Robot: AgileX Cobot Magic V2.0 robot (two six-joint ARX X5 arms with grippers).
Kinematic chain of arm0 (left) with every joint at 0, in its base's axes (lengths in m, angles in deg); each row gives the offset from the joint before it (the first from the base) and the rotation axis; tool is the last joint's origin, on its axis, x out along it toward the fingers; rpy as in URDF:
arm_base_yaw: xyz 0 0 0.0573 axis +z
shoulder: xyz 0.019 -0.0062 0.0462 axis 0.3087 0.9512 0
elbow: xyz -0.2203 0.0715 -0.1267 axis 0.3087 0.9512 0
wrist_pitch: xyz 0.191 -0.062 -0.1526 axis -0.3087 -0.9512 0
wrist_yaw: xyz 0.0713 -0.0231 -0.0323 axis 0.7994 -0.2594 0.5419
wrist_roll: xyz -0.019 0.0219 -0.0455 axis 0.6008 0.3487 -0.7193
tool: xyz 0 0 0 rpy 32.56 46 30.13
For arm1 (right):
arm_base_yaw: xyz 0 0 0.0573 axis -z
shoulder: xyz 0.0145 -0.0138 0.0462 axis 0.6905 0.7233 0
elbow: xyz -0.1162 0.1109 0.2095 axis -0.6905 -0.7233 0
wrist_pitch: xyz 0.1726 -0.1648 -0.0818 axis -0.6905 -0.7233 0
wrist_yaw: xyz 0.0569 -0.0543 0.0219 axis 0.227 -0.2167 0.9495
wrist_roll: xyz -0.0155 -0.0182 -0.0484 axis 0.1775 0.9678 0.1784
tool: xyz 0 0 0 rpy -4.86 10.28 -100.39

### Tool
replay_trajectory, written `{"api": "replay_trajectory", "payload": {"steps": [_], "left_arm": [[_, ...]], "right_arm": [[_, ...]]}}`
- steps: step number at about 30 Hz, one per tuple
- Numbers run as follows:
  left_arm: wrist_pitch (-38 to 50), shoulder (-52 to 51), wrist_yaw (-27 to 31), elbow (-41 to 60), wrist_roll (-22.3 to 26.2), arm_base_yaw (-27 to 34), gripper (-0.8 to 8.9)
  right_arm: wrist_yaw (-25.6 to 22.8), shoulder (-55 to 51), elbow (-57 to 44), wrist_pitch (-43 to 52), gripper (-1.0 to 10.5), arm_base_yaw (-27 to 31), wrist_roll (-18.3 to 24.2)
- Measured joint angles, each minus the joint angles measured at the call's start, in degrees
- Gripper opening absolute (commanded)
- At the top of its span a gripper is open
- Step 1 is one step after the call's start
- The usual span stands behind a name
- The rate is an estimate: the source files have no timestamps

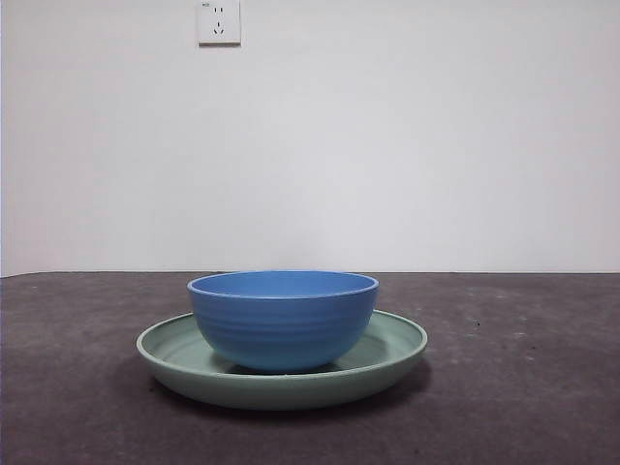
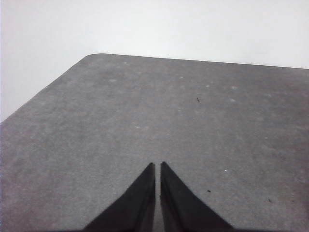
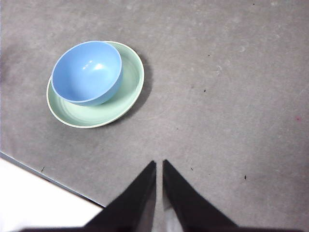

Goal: Pick up the blue bowl, put it on the green plate, put it on desk

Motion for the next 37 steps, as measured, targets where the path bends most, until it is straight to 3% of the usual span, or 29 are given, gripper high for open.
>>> {"api": "replay_trajectory", "payload": {"steps": [26, 37], "left_arm": [[-0.1, 0.0, 0.0, 0.7, 0.0, -0.1, 0.19], [1.4, 0.0, -3.0, 2.2, 3.7, -0.1, 0.19]], "right_arm": [[0.0, 0.0, 0.0, 0.0, 0.2, 0.0, 0.0], [0.0, 0.0, 0.0, 0.0, 0.2, 0.0, 0.0]]}}
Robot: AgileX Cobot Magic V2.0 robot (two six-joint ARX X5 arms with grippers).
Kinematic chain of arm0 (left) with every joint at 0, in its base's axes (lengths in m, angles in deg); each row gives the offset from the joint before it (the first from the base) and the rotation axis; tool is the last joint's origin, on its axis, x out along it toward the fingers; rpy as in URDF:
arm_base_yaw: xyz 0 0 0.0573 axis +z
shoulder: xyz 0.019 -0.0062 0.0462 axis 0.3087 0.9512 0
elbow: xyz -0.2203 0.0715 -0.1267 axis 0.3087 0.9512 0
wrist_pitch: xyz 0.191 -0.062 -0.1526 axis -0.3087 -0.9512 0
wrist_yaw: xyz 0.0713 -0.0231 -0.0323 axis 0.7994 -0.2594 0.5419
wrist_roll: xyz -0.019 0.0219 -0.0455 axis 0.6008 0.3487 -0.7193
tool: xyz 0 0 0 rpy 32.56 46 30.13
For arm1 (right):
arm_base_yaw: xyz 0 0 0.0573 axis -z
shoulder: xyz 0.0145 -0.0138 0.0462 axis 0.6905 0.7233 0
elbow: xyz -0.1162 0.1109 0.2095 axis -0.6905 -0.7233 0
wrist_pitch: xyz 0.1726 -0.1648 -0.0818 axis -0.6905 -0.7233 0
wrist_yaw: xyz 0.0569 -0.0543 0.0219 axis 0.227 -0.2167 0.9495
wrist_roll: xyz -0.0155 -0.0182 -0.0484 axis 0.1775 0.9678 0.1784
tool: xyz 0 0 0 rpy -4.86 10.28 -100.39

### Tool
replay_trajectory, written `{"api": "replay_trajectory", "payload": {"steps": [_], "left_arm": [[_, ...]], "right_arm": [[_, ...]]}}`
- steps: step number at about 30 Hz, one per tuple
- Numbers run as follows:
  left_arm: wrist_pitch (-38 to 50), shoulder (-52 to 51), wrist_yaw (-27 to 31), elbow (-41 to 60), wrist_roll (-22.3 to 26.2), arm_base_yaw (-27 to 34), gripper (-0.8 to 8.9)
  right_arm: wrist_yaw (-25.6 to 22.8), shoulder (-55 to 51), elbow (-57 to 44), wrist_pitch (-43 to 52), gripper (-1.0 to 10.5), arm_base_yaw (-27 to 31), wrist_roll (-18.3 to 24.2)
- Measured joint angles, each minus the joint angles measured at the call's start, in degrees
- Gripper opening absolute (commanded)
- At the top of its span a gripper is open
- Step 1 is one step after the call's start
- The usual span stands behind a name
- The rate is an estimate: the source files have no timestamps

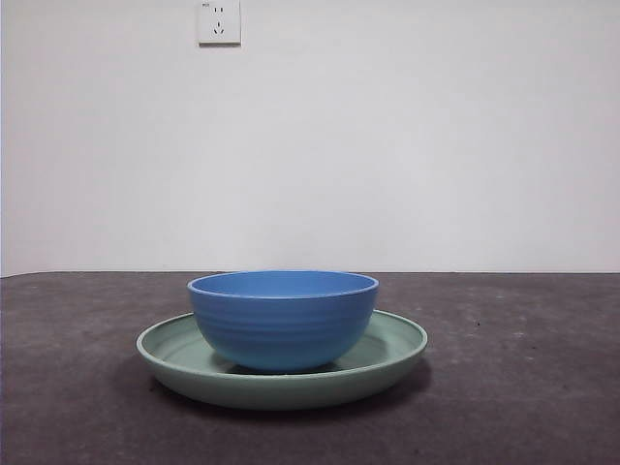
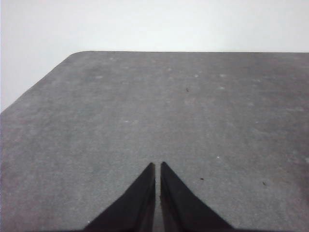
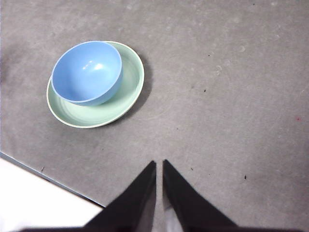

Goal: Pick up the blue bowl, put it on the green plate, put it on desk

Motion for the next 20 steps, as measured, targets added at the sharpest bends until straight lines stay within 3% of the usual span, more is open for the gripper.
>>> {"api": "replay_trajectory", "payload": {"steps": [20], "left_arm": [[0.0, 0.0, 0.0, 0.0, 0.7, 0.0, 0.19]], "right_arm": [[-0.1, 0.0, 0.0, 0.4, 0.2, 0.1, 0.0]]}}
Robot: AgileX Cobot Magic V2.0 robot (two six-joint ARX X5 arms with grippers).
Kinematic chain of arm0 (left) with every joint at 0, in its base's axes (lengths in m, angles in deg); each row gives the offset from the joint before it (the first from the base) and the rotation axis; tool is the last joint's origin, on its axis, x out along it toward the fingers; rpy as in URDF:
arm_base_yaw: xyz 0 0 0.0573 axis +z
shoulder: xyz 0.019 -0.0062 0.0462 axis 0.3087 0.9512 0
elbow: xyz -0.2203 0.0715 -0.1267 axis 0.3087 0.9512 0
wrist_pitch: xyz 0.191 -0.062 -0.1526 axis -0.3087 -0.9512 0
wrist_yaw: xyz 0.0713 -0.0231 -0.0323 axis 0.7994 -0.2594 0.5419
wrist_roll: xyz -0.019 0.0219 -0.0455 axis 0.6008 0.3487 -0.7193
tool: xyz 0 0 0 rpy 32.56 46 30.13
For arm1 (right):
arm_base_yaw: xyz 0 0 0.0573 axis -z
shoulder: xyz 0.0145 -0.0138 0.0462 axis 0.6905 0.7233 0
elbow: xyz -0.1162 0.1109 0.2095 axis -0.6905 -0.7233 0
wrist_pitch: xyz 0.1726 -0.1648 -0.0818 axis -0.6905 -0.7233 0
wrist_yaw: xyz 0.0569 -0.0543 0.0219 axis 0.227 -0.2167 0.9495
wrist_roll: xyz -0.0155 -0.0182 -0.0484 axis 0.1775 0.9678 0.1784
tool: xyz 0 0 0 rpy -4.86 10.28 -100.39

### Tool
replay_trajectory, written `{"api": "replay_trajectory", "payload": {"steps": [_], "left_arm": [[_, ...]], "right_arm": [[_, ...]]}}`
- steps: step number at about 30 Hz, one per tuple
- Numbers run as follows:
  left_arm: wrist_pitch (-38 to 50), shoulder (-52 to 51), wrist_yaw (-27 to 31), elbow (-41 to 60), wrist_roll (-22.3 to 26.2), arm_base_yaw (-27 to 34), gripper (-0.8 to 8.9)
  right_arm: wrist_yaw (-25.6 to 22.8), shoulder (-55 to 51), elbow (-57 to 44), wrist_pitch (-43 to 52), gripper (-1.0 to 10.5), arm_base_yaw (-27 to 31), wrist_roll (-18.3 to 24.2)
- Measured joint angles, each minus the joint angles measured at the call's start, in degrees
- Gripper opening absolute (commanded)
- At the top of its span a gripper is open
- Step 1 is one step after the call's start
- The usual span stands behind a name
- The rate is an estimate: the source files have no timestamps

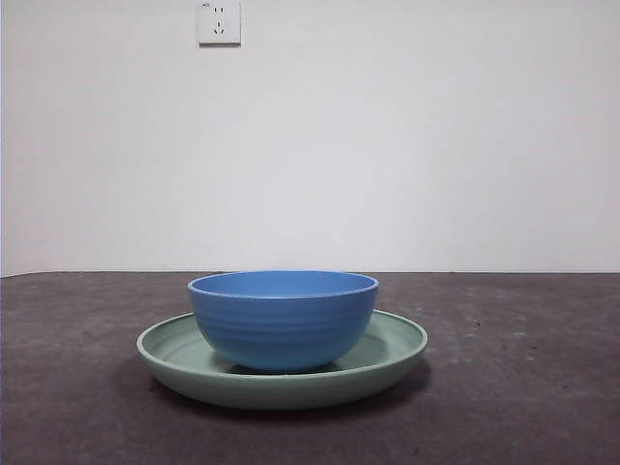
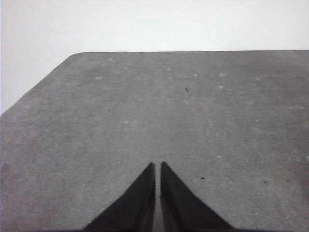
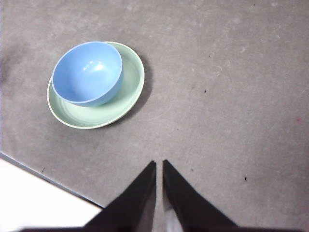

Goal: Pick up the blue bowl, put it on the green plate, put it on desk

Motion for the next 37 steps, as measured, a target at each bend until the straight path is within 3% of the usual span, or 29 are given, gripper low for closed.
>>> {"api": "replay_trajectory", "payload": {"steps": [6, 13, 19, 26, 37], "left_arm": [[0.0, 0.0, 0.0, 0.0, 0.0, 0.0, 0.19], [0.0, 0.0, 0.0, 0.0, 0.0, 0.0, 0.19], [0.0, 0.0, 0.0, 0.0, 0.0, 0.0, 0.19], [0.0, 0.0, 0.0, 0.0, 0.0, 0.0, 0.19], [0.0, 0.0, 0.0, 0.0, 0.0, 0.0, 0.19]], "right_arm": [[0.0, -2.2, -2.3, 5.7, 0.2, 8.5, 2.5], [-1.2, -13.5, -26.0, 39.9, 0.2, 24.7, 10.4], [-1.9, -23.4, -47.5, 58.2, 0.2, 29.7, 10.7], [-2.9, -29.5, -59.4, 61.5, 0.2, 29.9, 10.9], [-3.1, -29.4, -59.4, 60.9, 0.2, 29.9, 15.7]]}}
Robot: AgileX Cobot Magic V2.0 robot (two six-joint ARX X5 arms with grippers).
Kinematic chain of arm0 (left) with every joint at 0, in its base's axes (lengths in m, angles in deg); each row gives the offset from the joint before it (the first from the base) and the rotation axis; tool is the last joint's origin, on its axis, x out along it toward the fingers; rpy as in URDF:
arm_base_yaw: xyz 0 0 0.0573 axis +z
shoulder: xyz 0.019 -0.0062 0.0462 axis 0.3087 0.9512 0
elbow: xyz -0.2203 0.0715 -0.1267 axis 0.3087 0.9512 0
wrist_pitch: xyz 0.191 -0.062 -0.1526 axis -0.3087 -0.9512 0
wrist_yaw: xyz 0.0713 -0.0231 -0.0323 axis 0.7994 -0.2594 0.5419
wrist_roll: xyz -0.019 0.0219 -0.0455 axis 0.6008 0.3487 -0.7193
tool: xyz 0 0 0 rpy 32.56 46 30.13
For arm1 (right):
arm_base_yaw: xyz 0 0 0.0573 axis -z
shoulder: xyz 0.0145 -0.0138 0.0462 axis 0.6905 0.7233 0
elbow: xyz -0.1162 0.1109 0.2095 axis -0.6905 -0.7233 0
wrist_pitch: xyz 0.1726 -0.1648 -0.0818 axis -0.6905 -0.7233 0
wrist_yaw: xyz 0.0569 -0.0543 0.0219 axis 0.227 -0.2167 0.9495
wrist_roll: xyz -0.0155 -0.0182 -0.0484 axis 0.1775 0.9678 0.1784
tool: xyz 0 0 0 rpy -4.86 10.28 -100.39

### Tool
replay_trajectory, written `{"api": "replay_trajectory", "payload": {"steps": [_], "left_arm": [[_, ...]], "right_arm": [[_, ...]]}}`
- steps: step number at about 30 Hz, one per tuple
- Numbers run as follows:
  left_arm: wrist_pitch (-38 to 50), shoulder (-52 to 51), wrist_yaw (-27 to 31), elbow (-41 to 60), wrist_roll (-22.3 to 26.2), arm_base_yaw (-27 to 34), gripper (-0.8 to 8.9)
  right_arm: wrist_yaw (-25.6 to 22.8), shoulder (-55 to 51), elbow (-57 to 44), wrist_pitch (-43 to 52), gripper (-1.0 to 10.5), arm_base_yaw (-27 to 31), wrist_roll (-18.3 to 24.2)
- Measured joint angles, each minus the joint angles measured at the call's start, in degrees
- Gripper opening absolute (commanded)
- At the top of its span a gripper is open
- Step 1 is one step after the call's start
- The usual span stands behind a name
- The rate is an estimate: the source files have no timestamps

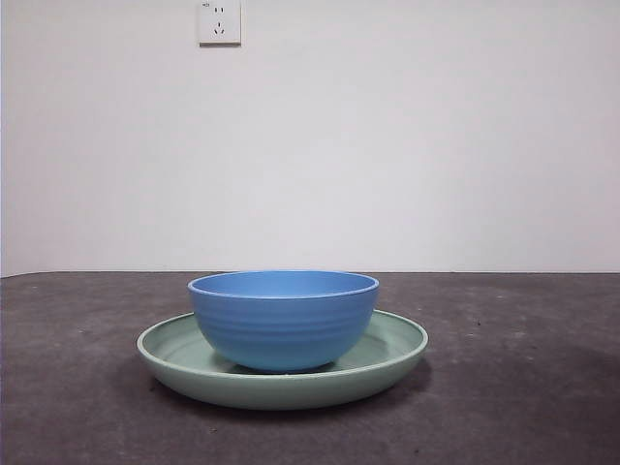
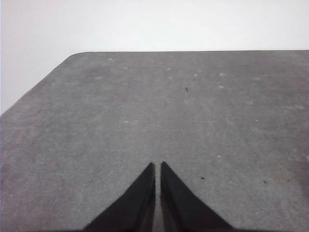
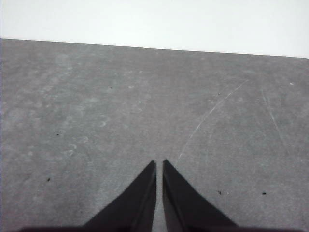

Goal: Pick up the blue bowl, put it on the green plate, put it on desk

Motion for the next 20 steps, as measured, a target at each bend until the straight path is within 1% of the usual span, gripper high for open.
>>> {"api": "replay_trajectory", "payload": {"steps": [20], "left_arm": [[0.0, 0.0, 0.0, 0.0, 0.0, 0.0, 0.19]], "right_arm": [[0.0, 0.0, 0.0, 0.2, 0.2, 0.0, 0.6]]}}
